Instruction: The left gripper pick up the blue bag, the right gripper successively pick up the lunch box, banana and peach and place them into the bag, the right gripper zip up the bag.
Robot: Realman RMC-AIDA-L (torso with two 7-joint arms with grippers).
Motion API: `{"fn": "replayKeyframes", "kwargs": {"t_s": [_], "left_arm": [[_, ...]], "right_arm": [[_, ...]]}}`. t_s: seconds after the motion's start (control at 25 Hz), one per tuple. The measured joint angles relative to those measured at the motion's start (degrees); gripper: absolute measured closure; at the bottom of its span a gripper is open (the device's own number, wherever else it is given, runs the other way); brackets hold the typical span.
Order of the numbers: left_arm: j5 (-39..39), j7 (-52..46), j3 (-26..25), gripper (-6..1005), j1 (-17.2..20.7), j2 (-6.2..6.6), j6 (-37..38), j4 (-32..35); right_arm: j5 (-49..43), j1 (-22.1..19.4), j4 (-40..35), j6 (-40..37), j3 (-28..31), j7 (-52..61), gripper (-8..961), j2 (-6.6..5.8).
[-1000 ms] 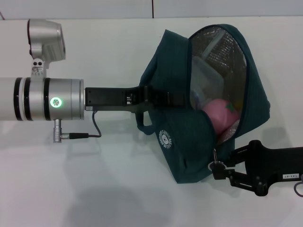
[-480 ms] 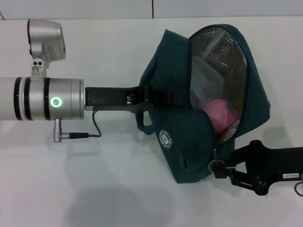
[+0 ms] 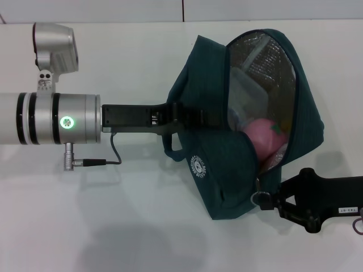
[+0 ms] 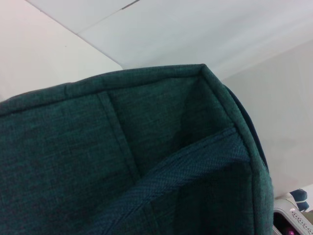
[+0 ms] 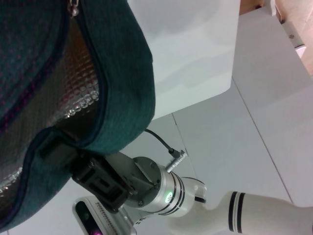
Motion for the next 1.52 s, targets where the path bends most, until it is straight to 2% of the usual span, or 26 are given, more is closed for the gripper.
{"fn": "replayKeyframes", "kwargs": {"t_s": [0.16, 0.4, 0.56, 0.88, 1.2, 1.32, 1.44, 1.52], "left_arm": [[-0.03, 0.00, 0.00, 968, 0.00, 0.00, 0.00, -0.04], [-0.07, 0.01, 0.00, 967, 0.19, 0.00, 0.00, -0.14], [-0.07, 0.68, 0.00, 967, 0.68, 0.00, -0.02, -0.16], [-1.90, 6.39, 0.14, 929, 2.43, -0.25, -0.10, -0.80], [-2.54, 14.66, 0.14, 783, 3.79, -0.35, -0.49, -0.96], [-2.75, 21.82, 0.37, 728, 4.77, -0.34, -0.63, -1.30], [-4.70, 28.03, 0.12, 523, 5.90, -0.29, -0.93, -2.28], [-8.08, 32.41, 0.08, 442, 7.64, -0.14, -1.17, -2.65]], "right_arm": [[0.00, -0.50, -0.63, 0.03, 0.14, 0.00, 944, -0.03], [0.07, -0.70, -0.95, -0.44, 0.17, 0.00, 943, -0.30], [0.43, -2.76, -4.20, -1.64, 0.27, 0.01, 943, -0.49], [0.63, -4.11, -6.88, -3.57, 0.87, 0.01, 943, -0.46], [4.26, -4.19, -7.46, -5.79, 2.45, -0.28, 942, -0.36], [5.86, -4.04, -7.77, -6.17, 2.45, -0.48, 942, -0.35], [7.04, -3.82, -8.21, -6.61, 2.45, -0.50, 942, -0.31], [8.32, -3.59, -8.72, -7.12, 2.40, -0.50, 942, -0.26]]}}
